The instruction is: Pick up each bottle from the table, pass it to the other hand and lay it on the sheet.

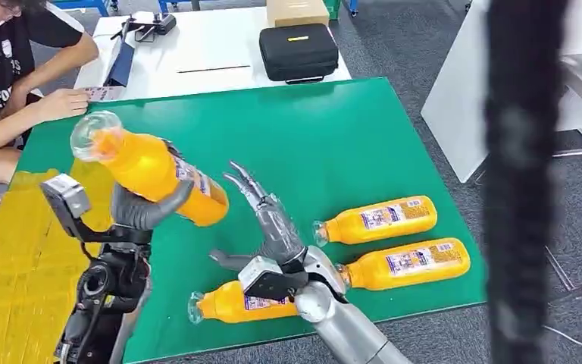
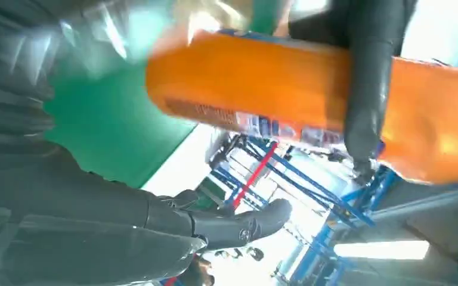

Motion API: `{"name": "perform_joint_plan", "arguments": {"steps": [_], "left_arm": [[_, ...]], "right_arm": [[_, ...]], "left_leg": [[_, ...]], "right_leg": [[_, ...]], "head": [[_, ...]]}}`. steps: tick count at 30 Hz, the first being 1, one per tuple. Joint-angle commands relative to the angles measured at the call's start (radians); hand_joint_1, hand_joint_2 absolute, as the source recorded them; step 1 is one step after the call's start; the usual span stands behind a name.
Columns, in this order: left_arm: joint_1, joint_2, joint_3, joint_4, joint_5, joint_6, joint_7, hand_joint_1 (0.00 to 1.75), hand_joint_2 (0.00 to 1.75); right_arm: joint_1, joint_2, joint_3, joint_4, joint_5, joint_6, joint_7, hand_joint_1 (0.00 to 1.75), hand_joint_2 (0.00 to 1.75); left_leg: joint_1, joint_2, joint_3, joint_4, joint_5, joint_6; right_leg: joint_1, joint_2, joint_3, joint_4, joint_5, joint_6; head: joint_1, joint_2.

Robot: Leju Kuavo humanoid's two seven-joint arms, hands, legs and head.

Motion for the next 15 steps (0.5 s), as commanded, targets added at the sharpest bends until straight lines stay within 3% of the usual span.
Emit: {"name": "perform_joint_plan", "arguments": {"steps": [1, 6, 11, 13, 14, 15], "left_arm": [[-0.044, 0.014, 0.044, 0.039, -0.228, 0.207, -0.033, 1.75, 1.75], [-0.085, 0.061, 0.090, 0.123, -0.855, 0.537, 0.077, 1.75, 1.75], [-0.098, 0.051, 0.099, 0.148, -0.859, 0.537, 0.071, 1.75, 1.75], [-0.131, 0.101, 0.049, 0.214, -1.261, 0.567, 0.221, 1.75, 1.75], [-0.140, 0.109, 0.044, 0.234, -1.371, 0.545, 0.275, 1.75, 1.75], [-0.180, 0.122, 0.015, 0.316, -1.667, 0.472, 0.405, 1.75, 1.75]], "right_arm": [[0.005, -0.054, 0.040, -0.082, 0.017, -0.032, 0.018, 0.00, 1.75], [0.038, -0.096, 0.069, -0.238, 0.152, -0.042, 0.155, 0.00, 1.75], [0.043, -0.099, 0.069, -0.257, 0.162, -0.037, 0.170, 0.00, 1.75], [0.039, -0.104, 0.074, -0.258, 0.177, -0.024, 0.182, 0.00, 1.75], [0.039, -0.108, 0.076, -0.262, 0.189, -0.015, 0.196, 0.00, 1.75], [0.041, -0.120, 0.084, -0.275, 0.226, 0.025, 0.245, 0.00, 1.75]], "left_leg": [[0.002, 0.002, 0.006, 0.002, -0.004, -0.004], [0.001, 0.001, 0.002, 0.000, -0.001, -0.003], [0.001, 0.001, 0.004, 0.000, -0.002, -0.003], [0.001, 0.001, 0.005, 0.001, -0.003, -0.003], [0.001, 0.002, 0.005, 0.000, -0.002, -0.003], [0.001, 0.001, 0.003, 0.000, -0.001, -0.003]], "right_leg": [[0.002, -0.001, 0.007, 0.000, -0.003, -0.001], [0.001, -0.001, 0.003, 0.000, -0.001, 0.000], [0.001, -0.002, 0.004, 0.000, -0.002, -0.001], [0.001, -0.001, 0.006, 0.000, -0.002, -0.001], [0.001, -0.001, 0.005, 0.000, -0.002, -0.001], [0.001, -0.002, 0.004, 0.000, -0.001, 0.000]], "head": [[0.000, 0.000], [0.000, 0.000], [0.000, 0.000], [0.000, 0.000], [0.000, 0.000], [0.000, 0.000]]}}
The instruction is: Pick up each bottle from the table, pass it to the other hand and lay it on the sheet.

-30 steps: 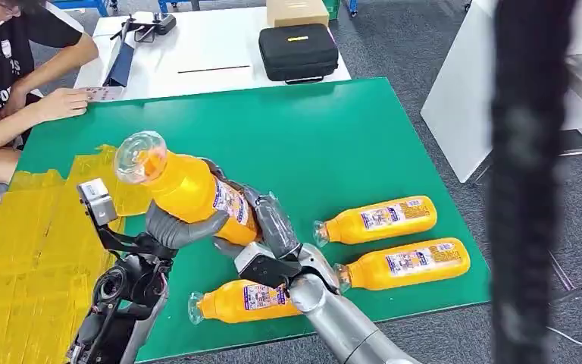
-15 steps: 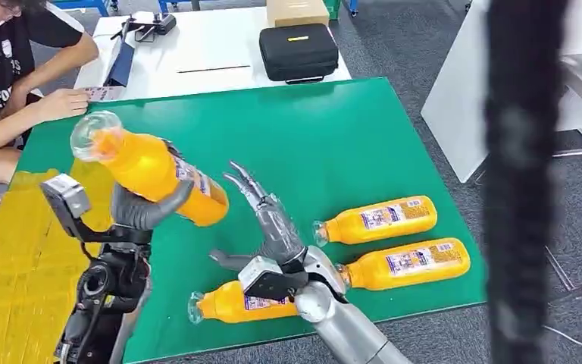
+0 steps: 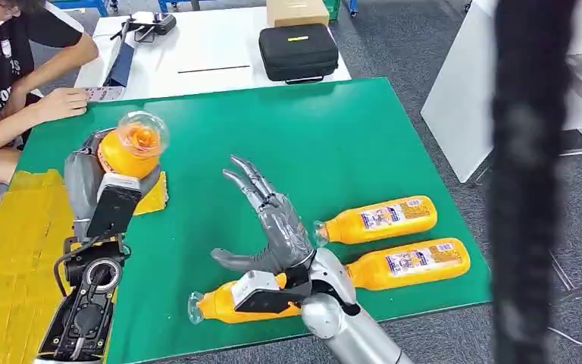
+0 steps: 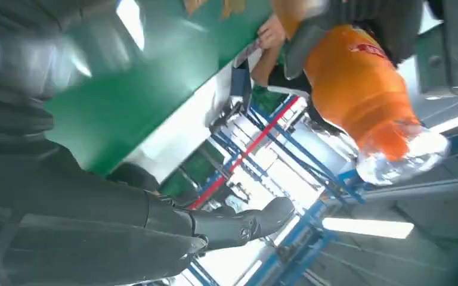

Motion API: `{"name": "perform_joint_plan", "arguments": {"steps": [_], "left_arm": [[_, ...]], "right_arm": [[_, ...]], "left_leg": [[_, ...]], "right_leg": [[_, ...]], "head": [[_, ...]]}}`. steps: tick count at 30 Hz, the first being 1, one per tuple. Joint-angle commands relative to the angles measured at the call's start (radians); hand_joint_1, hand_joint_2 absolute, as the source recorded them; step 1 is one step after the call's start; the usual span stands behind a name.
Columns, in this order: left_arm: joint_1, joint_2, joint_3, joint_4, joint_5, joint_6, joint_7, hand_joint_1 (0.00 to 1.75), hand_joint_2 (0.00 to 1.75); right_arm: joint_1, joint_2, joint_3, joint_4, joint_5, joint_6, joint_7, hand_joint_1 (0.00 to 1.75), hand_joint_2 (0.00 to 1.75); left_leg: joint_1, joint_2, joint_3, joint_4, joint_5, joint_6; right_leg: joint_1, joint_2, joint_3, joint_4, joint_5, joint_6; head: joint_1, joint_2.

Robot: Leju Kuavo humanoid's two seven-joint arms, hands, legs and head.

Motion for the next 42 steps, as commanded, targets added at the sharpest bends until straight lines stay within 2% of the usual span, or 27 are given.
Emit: {"name": "perform_joint_plan", "arguments": {"steps": [1, 4, 8, 9, 13, 14, 15, 17, 20, 28, 29, 33, 34, 37, 40, 42], "left_arm": [[-0.168, 0.088, -0.074, 0.325, -0.855, -0.109, 0.349, 1.75, 1.75], [-0.262, 0.136, -0.211, 0.504, -0.855, -0.215, 0.469, 1.75, 1.75], [-0.285, 0.127, -0.164, 0.654, -0.855, -0.251, 0.476, 1.75, 1.75], [-0.309, 0.163, -0.243, 0.700, -0.855, -0.274, 0.566, 1.75, 1.75], [-0.348, 0.152, -0.181, 0.863, -0.855, -0.346, 0.558, 1.75, 1.75], [-0.353, 0.149, -0.166, 0.886, -0.855, -0.340, 0.549, 1.75, 1.75], [-0.357, 0.146, -0.134, 0.918, -0.855, -0.340, 0.533, 1.75, 1.75], [-0.364, 0.143, -0.086, 0.977, -0.855, -0.351, 0.517, 1.75, 1.75], [-0.370, 0.133, -0.024, 1.030, -0.852, -0.370, 0.526, 1.75, 1.75], [-0.375, 0.130, -0.007, 1.040, -0.855, -0.372, 0.551, 1.75, 1.75], [-0.369, 0.133, 0.010, 1.036, -0.855, -0.337, 0.588, 0.00, 1.75], [-0.361, 0.132, 0.070, 1.035, -0.855, -0.304, 0.604, 0.00, 1.75], [-0.356, 0.129, 0.088, 1.030, -0.854, -0.288, 0.602, 0.00, 1.75], [-0.331, 0.114, 0.146, 0.991, -0.850, -0.214, 0.596, 0.00, 1.75], [-0.313, 0.090, 0.201, 0.936, -0.843, -0.161, 0.567, 0.00, 1.75], [-0.313, 0.087, 0.205, 0.930, -0.843, -0.166, 0.567, 0.00, 1.75]], "right_arm": [[-0.014, -0.082, 0.060, -0.058, 0.106, 0.087, 0.117, 0.00, 1.75], [-0.008, -0.101, 0.067, -0.046, 0.211, 0.189, 0.203, 0.00, 1.75], [0.041, -0.105, 0.047, -0.033, 0.250, 0.220, 0.203, 0.00, 1.75], [0.046, -0.101, 0.040, -0.027, 0.255, 0.225, 0.196, 0.00, 1.75], [0.032, -0.089, 0.020, 0.005, 0.251, 0.242, 0.203, 0.00, 1.75], [0.029, -0.087, 0.018, 0.010, 0.250, 0.246, 0.204, 0.00, 1.75], [0.023, -0.084, 0.015, 0.015, 0.250, 0.251, 0.205, 0.00, 1.75], [0.015, -0.082, 0.013, 0.020, 0.247, 0.263, 0.210, 0.00, 1.75], [0.004, -0.078, 0.013, 0.033, 0.248, 0.277, 0.217, 0.00, 1.75], [0.000, -0.074, 0.015, 0.041, 0.248, 0.278, 0.217, 0.00, 1.75], [-0.006, -0.074, 0.020, 0.046, 0.249, 0.280, 0.217, 0.00, 1.75], [-0.030, -0.067, 0.035, 0.069, 0.254, 0.299, 0.225, 0.00, 1.75], [-0.035, -0.065, 0.040, 0.077, 0.256, 0.304, 0.227, 0.00, 1.75], [-0.039, -0.073, 0.054, 0.080, 0.261, 0.324, 0.234, 0.00, 1.75], [-0.032, -0.092, 0.060, 0.065, 0.266, 0.348, 0.243, 0.00, 1.75], [-0.027, -0.099, 0.057, 0.059, 0.266, 0.347, 0.243, 0.00, 1.75]], "left_leg": [[0.002, -0.001, 0.006, 0.001, -0.002, -0.004], [0.001, -0.004, 0.006, 0.000, -0.001, -0.003], [0.001, -0.002, 0.006, -0.001, 0.000, -0.003], [0.001, -0.001, 0.005, -0.001, 0.000, -0.003], [0.001, 0.000, 0.007, 0.000, -0.002, -0.004], [0.001, 0.001, 0.005, 0.000, -0.001, -0.003], [0.002, 0.003, 0.009, 0.001, -0.003, -0.005], [0.001, 0.002, 0.003, 0.000, 0.000, -0.003], [0.002, 0.003, 0.007, 0.001, -0.002, -0.004], [0.001, 0.001, 0.005, 0.000, -0.001, -0.004], [0.001, 0.002, 0.005, 0.000, -0.001, -0.004], [0.002, 0.005, 0.008, 0.001, -0.003, -0.005], [0.001, 0.003, 0.004, 0.000, -0.001, -0.003], [0.003, 0.004, 0.010, 0.002, -0.004, -0.007], [0.002, 0.001, 0.005, 0.000, 0.000, -0.003], [0.003, 0.002, 0.009, 0.002, -0.004, -0.005]], "right_leg": [[0.002, -0.003, 0.007, 0.000, -0.003, -0.001], [0.001, -0.005, 0.007, -0.001, -0.002, -0.001], [0.001, -0.004, 0.007, -0.001, -0.002, -0.001], [0.001, -0.002, 0.006, -0.002, -0.001, -0.001], [0.001, -0.002, 0.008, 0.000, -0.003, -0.001], [0.001, 0.000, 0.005, -0.001, -0.001, -0.001], [0.002, 0.000, 0.009, 0.000, -0.003, -0.001], [0.001, 0.000, 0.003, 0.000, 0.000, -0.001], [0.002, 0.001, 0.007, 0.000, -0.002, -0.001], [0.001, 0.000, 0.006, 0.000, -0.001, -0.001], [0.001, 0.001, 0.006, 0.000, -0.001, -0.001], [0.002, 0.003, 0.008, 0.001, -0.002, -0.001], [0.001, 0.002, 0.004, 0.000, 0.000, -0.001], [0.003, 0.001, 0.010, 0.001, -0.004, -0.002], [0.001, 0.000, 0.005, 0.000, -0.001, -0.001], [0.002, -0.001, 0.010, 0.001, -0.004, -0.001]], "head": [[0.000, 0.000], [0.000, 0.000], [0.000, 0.000], [0.000, 0.000], [0.000, 0.000], [0.000, 0.000], [0.000, 0.000], [0.000, 0.000], [0.000, 0.000], [0.000, 0.000], [0.000, 0.000], [0.000, 0.000], [0.000, 0.000], [0.000, 0.000], [0.000, 0.000], [0.000, 0.000]]}}
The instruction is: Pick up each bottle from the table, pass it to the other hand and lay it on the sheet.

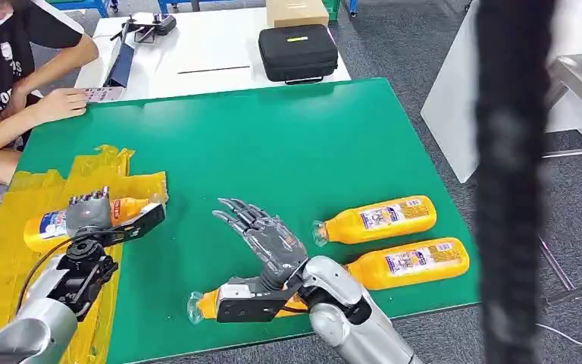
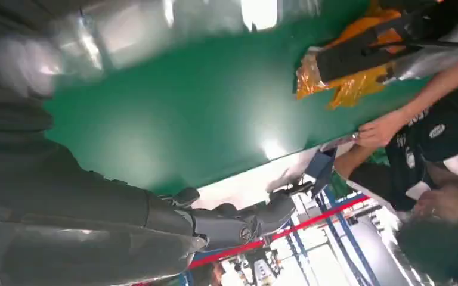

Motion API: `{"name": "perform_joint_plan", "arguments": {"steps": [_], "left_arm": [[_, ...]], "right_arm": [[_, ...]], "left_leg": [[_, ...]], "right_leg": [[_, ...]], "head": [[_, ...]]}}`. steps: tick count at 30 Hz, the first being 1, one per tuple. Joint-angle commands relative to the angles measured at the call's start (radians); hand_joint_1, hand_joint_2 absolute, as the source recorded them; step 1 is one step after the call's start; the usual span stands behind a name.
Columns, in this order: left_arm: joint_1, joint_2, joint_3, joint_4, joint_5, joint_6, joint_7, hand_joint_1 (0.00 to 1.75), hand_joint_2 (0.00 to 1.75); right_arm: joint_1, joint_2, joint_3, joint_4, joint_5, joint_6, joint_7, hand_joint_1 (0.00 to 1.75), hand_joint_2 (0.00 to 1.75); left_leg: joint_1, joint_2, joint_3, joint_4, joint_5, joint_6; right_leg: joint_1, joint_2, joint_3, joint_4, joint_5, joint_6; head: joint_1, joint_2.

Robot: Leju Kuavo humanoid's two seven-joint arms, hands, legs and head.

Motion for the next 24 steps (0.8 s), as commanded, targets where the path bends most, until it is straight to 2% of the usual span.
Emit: {"name": "perform_joint_plan", "arguments": {"steps": [1, 2, 4, 8, 9, 10, 11, 15, 17, 18, 20, 24], "left_arm": [[0.021, -0.055, 0.152, -0.048, 0.016, 0.079, -0.044, 0.00, 1.75], [0.037, -0.069, 0.187, -0.079, 0.057, 0.097, -0.094, 0.00, 0.00], [0.074, -0.097, 0.231, -0.155, 0.133, 0.136, -0.184, 0.00, 0.00], [0.119, -0.095, 0.200, -0.253, 0.052, 0.176, -0.106, 0.00, 0.00], [0.135, -0.114, 0.226, -0.303, 0.137, 0.197, -0.182, 0.00, 0.00], [0.148, -0.115, 0.217, -0.336, 0.124, 0.201, -0.181, 0.00, 0.00], [0.161, -0.125, 0.220, -0.374, 0.153, 0.201, -0.203, 0.00, 0.00], [0.167, -0.126, 0.216, -0.393, 0.154, 0.190, -0.203, 0.00, 0.00], [0.173, -0.132, 0.221, -0.407, 0.210, 0.215, -0.250, 0.00, 0.00], [0.181, -0.140, 0.226, -0.425, 0.262, 0.220, -0.285, 0.00, 1.75], [0.192, -0.166, 0.257, -0.457, 0.594, 0.062, -0.480, 0.00, 1.75], [0.200, -0.179, 0.260, -0.446, 0.862, -0.022, -0.613, 0.00, 1.75]], "right_arm": [[-0.031, -0.039, 0.034, 0.044, -0.004, 0.040, 0.011, 0.00, 1.75], [-0.021, -0.050, 0.028, 0.027, -0.010, 0.048, 0.009, 0.00, 1.75], [0.003, -0.090, 0.028, -0.008, -0.028, 0.076, -0.030, 0.00, 1.75], [0.022, -0.138, 0.040, -0.041, -0.033, 0.113, -0.102, 0.00, 1.75], [0.035, -0.159, 0.041, -0.063, -0.048, 0.119, -0.131, 0.00, 1.75], [0.046, -0.173, 0.039, -0.080, -0.064, 0.126, -0.151, 0.00, 1.75], [0.061, -0.194, 0.035, -0.104, -0.075, 0.131, -0.175, 0.00, 1.75], [0.072, -0.203, 0.028, -0.116, -0.076, 0.132, -0.181, 0.00, 1.75], [0.077, -0.215, 0.031, -0.126, -0.076, 0.147, -0.202, 0.00, 1.75], [0.088, -0.232, 0.028, -0.137, -0.078, 0.159, -0.207, 0.00, 1.75], [0.123, -0.273, 0.009, -0.161, -0.036, 0.156, -0.195, 0.00, 1.75], [0.204, -0.305, -0.058, -0.198, 0.014, 0.153, -0.166, 0.00, 1.75]], "left_leg": [[0.001, 0.000, 0.003, 0.000, -0.002, -0.002], [0.001, 0.000, 0.004, 0.001, -0.003, -0.003], [0.001, -0.001, 0.003, 0.000, -0.002, -0.002], [0.001, -0.002, 0.005, 0.001, -0.003, -0.003], [0.000, -0.002, 0.003, 0.001, -0.003, -0.002], [0.001, -0.001, 0.008, 0.004, -0.007, -0.005], [0.000, -0.002, 0.002, 0.001, -0.002, -0.002], [-0.001, -0.003, 0.002, 0.001, -0.002, -0.002], [0.000, -0.001, 0.002, 0.001, -0.003, -0.002], [-0.001, -0.001, 0.001, 0.001, -0.002, -0.002], [0.000, -0.001, 0.002, 0.001, -0.003, -0.002], [0.000, -0.004, 0.004, 0.001, -0.003, -0.002]], "right_leg": [[0.001, -0.001, 0.004, -0.001, -0.002, 0.000], [0.001, -0.001, 0.005, 0.000, -0.003, 0.000], [0.001, -0.002, 0.004, -0.001, -0.002, 0.000], [0.001, -0.004, 0.006, -0.001, -0.004, 0.000], [0.001, -0.003, 0.005, -0.001, -0.003, 0.000], [0.002, -0.004, 0.010, 0.001, -0.006, 0.000], [0.000, -0.003, 0.004, -0.001, -0.002, 0.000], [0.000, -0.003, 0.003, -0.001, -0.002, 0.000], [0.000, -0.002, 0.003, -0.001, -0.002, 0.000], [0.000, -0.001, 0.002, -0.001, -0.002, 0.000], [0.000, -0.003, 0.004, -0.001, -0.002, 0.000], [0.001, -0.005, 0.006, -0.001, -0.003, 0.000]], "head": [[0.000, 0.000], [0.000, 0.000], [0.000, 0.000], [0.000, 0.000], [0.000, 0.000], [0.001, 0.000], [0.000, 0.000], [0.000, 0.000], [0.000, 0.000], [0.000, 0.000], [0.000, 0.000], [0.000, 0.000]]}}
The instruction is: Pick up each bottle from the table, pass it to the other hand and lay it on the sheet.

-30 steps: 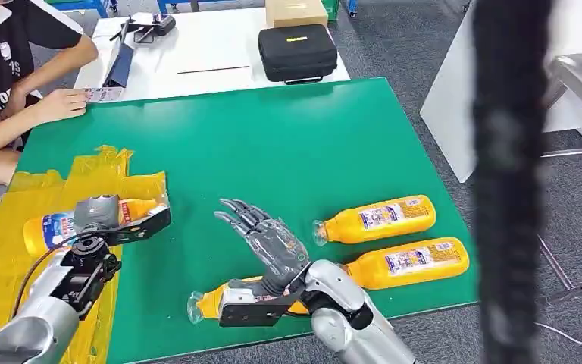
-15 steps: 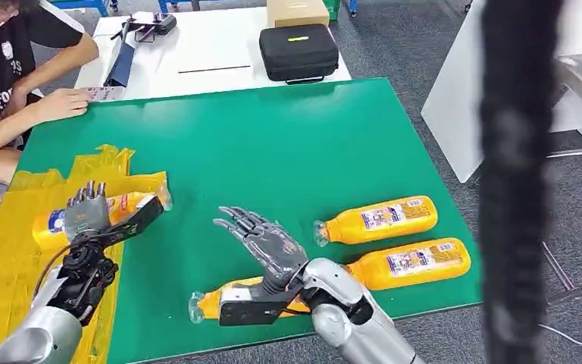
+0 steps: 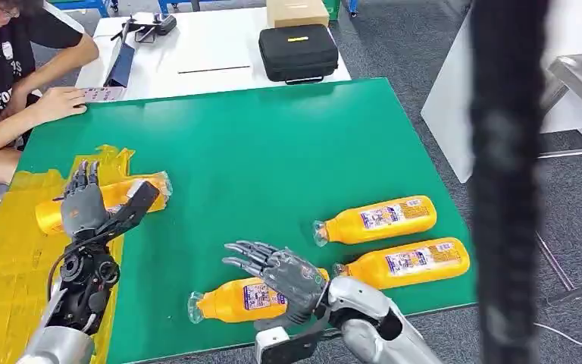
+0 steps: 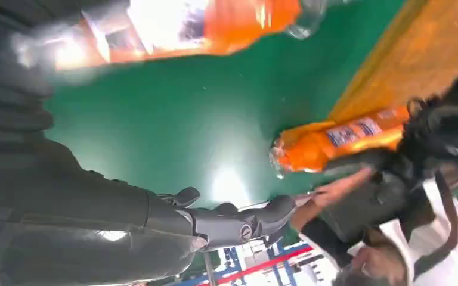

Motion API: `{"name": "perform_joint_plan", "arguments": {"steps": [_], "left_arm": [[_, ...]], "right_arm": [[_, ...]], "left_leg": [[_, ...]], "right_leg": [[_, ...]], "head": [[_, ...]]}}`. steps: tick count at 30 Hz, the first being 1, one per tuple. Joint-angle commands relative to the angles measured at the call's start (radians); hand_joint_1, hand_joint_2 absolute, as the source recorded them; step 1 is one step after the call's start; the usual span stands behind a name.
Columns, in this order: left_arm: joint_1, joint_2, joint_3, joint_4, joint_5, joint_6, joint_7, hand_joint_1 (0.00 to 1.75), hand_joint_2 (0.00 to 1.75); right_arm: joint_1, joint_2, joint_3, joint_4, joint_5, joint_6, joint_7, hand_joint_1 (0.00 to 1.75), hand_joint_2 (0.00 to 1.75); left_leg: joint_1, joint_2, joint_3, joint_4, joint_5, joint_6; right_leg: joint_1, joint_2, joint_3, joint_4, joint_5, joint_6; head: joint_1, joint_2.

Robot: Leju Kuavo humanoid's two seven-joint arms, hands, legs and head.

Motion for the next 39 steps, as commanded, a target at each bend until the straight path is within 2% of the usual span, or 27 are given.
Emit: {"name": "perform_joint_plan", "arguments": {"steps": [1, 3, 5, 6, 14, 16, 17, 21, 22, 24, 25, 28, 31, 34, 35, 39], "left_arm": [[0.012, -0.063, 0.049, -0.043, 0.478, -0.175, -0.245, 0.00, 1.75], [0.023, -0.073, 0.045, -0.069, 0.556, -0.208, -0.255, 0.00, 1.75], [0.036, -0.088, 0.058, -0.089, 0.722, -0.335, -0.277, 0.00, 1.75], [0.038, -0.089, 0.052, -0.089, 0.743, -0.342, -0.282, 0.00, 1.75], [0.025, -0.094, 0.038, -0.071, 0.807, -0.357, -0.296, 0.00, 1.75], [0.025, -0.094, 0.028, -0.072, 0.810, -0.356, -0.298, 0.00, 1.75], [0.025, -0.096, 0.019, -0.074, 0.810, -0.358, -0.298, 0.00, 1.75], [0.040, -0.097, 0.004, -0.089, 0.806, -0.345, -0.304, 0.00, 1.75], [0.044, -0.096, 0.001, -0.092, 0.807, -0.342, -0.305, 0.00, 1.75], [0.053, -0.094, -0.002, -0.095, 0.806, -0.329, -0.308, 0.00, 1.75], [0.054, -0.092, -0.005, -0.094, 0.802, -0.322, -0.308, 0.00, 1.75], [0.057, -0.089, -0.009, -0.077, 0.813, -0.309, -0.315, 0.00, 1.75], [0.059, -0.088, -0.007, -0.075, 0.818, -0.305, -0.315, 0.00, 1.75], [0.048, -0.086, -0.015, -0.054, 0.828, -0.302, -0.315, 0.00, 1.75], [0.044, -0.086, -0.016, -0.049, 0.830, -0.300, -0.314, 0.00, 1.75], [0.050, -0.088, -0.016, -0.046, 0.832, -0.289, -0.313, 0.00, 1.75]], "right_arm": [[0.131, -0.118, -0.078, -0.086, 0.085, 0.002, 0.033, 0.00, 1.75], [0.193, -0.097, -0.111, -0.096, 0.194, -0.019, 0.131, 0.00, 1.75], [0.236, -0.066, -0.140, -0.090, 0.234, -0.019, 0.170, 0.00, 1.75], [0.244, -0.060, -0.143, -0.086, 0.245, -0.021, 0.185, 0.00, 1.75], [0.259, -0.066, -0.131, -0.065, 0.250, -0.020, 0.231, 0.00, 1.75], [0.258, -0.066, -0.128, -0.054, 0.252, -0.018, 0.244, 0.00, 1.75], [0.250, -0.065, -0.126, -0.028, 0.251, -0.019, 0.252, 0.00, 1.75], [0.223, -0.049, -0.115, 0.035, 0.261, -0.044, 0.257, 0.00, 1.75], [0.220, -0.047, -0.114, 0.043, 0.262, -0.051, 0.256, 0.00, 1.75], [0.204, -0.038, -0.109, 0.059, 0.263, -0.060, 0.254, 0.00, 1.75], [0.196, -0.035, -0.108, 0.066, 0.262, -0.061, 0.252, 0.00, 1.75], [0.116, -0.015, -0.097, 0.136, 0.258, -0.070, 0.226, 0.00, 1.75], [0.091, -0.006, -0.092, 0.146, 0.248, -0.082, 0.214, 0.00, 1.75], [0.029, 0.011, -0.079, 0.147, 0.194, -0.098, 0.208, 0.00, 1.75], [0.017, 0.016, -0.077, 0.140, 0.179, -0.098, 0.209, 0.00, 1.75], [0.004, 0.028, -0.080, 0.122, 0.143, -0.102, 0.206, 0.00, 1.75]], "left_leg": [[0.001, -0.002, 0.002, 0.000, -0.001, -0.002], [0.002, -0.003, 0.007, 0.002, -0.005, -0.004], [0.001, -0.002, 0.003, 0.000, -0.002, -0.002], [0.001, -0.002, 0.006, 0.001, -0.004, -0.004], [0.001, 0.000, 0.002, 0.000, -0.003, -0.002], [0.002, 0.002, 0.009, 0.003, -0.008, -0.006], [0.001, 0.000, 0.004, 0.001, -0.003, -0.003], [0.003, 0.002, 0.009, 0.002, -0.007, -0.006], [0.001, 0.001, 0.005, 0.000, -0.003, -0.003], [0.002, 0.003, 0.008, 0.000, -0.006, -0.005], [0.001, 0.002, 0.004, -0.001, -0.003, -0.003], [0.001, 0.004, 0.006, 0.000, -0.004, -0.003], [0.001, 0.003, 0.004, -0.001, -0.002, -0.003], [0.002, 0.005, 0.008, 0.001, -0.005, -0.005], [0.001, 0.004, 0.004, 0.000, -0.002, -0.003], [0.001, 0.005, 0.005, 0.001, -0.003, -0.003]], "right_leg": [[0.001, -0.003, 0.004, -0.001, -0.002, 0.000], [0.002, -0.005, 0.009, 0.001, -0.006, 0.000], [0.001, -0.004, 0.005, -0.001, -0.003, 0.000], [0.001, -0.004, 0.008, 0.000, -0.005, -0.001], [0.001, -0.001, 0.003, 0.000, -0.002, 0.000], [0.003, -0.002, 0.010, 0.002, -0.006, -0.001], [0.001, -0.002, 0.004, 0.000, -0.003, 0.000], [0.003, -0.002, 0.010, 0.001, -0.006, -0.001], [0.001, -0.001, 0.006, -0.001, -0.002, 0.000], [0.002, 0.000, 0.009, -0.001, -0.004, 0.000], [0.001, 0.000, 0.005, -0.001, -0.002, 0.000], [0.002, 0.002, 0.007, -0.001, -0.002, 0.000], [0.001, 0.002, 0.004, -0.001, -0.001, 0.000], [0.002, 0.002, 0.008, 0.000, -0.003, -0.001], [0.001, 0.003, 0.004, -0.001, -0.001, -0.001], [0.002, 0.002, 0.005, 0.000, -0.002, -0.001]], "head": [[0.000, 0.000], [0.000, 0.000], [0.000, 0.000], [0.000, 0.000], [0.000, 0.000], [0.000, 0.000], [0.000, 0.000], [0.000, 0.000], [0.000, 0.000], [0.000, 0.000], [0.000, 0.000], [0.000, 0.000], [0.000, 0.000], [0.000, 0.000], [0.000, 0.000], [0.000, 0.000]]}}
